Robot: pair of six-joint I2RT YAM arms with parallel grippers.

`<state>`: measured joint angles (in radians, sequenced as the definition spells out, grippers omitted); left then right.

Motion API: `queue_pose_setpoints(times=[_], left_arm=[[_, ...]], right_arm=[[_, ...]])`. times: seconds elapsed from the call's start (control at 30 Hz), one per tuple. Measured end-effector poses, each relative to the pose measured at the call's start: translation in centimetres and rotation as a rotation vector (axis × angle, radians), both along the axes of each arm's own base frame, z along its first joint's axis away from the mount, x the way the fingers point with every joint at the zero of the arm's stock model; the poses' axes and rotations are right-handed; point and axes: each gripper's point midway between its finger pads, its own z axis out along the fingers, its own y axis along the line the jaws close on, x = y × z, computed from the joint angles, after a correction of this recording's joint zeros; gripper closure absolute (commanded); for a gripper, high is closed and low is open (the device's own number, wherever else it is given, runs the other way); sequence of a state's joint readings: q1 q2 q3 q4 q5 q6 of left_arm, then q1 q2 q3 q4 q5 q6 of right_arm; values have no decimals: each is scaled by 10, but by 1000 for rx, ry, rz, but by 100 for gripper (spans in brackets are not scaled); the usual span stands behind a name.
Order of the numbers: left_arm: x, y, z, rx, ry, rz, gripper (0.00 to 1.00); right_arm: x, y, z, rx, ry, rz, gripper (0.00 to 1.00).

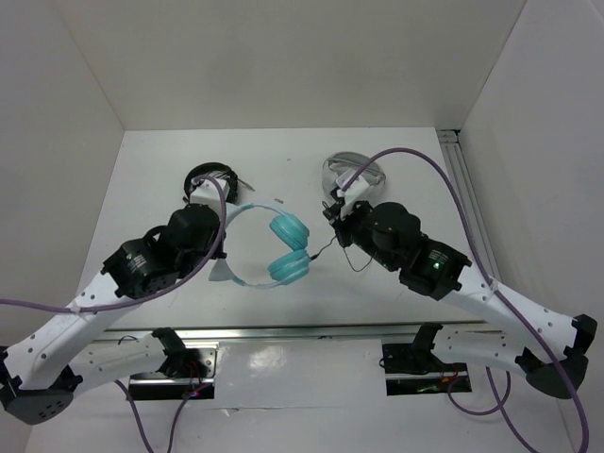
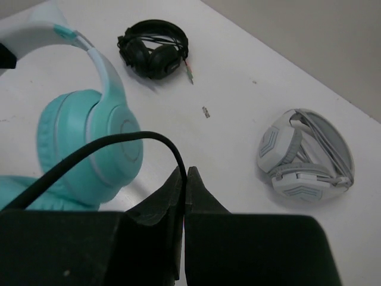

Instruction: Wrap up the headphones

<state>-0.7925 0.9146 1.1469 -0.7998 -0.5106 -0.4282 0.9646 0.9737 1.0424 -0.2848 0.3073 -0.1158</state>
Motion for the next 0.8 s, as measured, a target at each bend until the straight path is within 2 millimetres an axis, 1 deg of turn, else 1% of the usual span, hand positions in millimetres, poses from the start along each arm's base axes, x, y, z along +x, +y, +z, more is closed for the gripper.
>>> queue_pose_setpoints(times=[0.03, 0.1, 0.23, 0.33, 0.5, 0.6, 0.7, 0.8], left_arm=[[2, 3, -1, 3, 4, 34, 100], [6, 8, 1, 5, 11, 92, 100], [15, 11, 2, 29, 30, 176, 100], [21, 8, -8, 61, 63, 207, 100], [24, 2, -28, 108, 131, 208, 100], [24, -9, -37, 126, 171, 145, 100], [20, -28, -44, 137, 206, 28, 100], [12, -52, -51, 141, 232, -115, 100]], right_arm=[[-3, 0, 6, 16, -4, 9, 100], [-7, -1, 11, 31, -5, 22, 100], [-12, 2, 2, 6, 24, 51, 100], [-16, 8, -2, -23, 50, 88, 100], [-24, 19, -8, -85, 80, 165, 100], [-27, 22, -12, -129, 99, 199, 100], [-30, 22, -17, -171, 118, 222, 100], [-32, 23, -16, -193, 122, 235, 100]])
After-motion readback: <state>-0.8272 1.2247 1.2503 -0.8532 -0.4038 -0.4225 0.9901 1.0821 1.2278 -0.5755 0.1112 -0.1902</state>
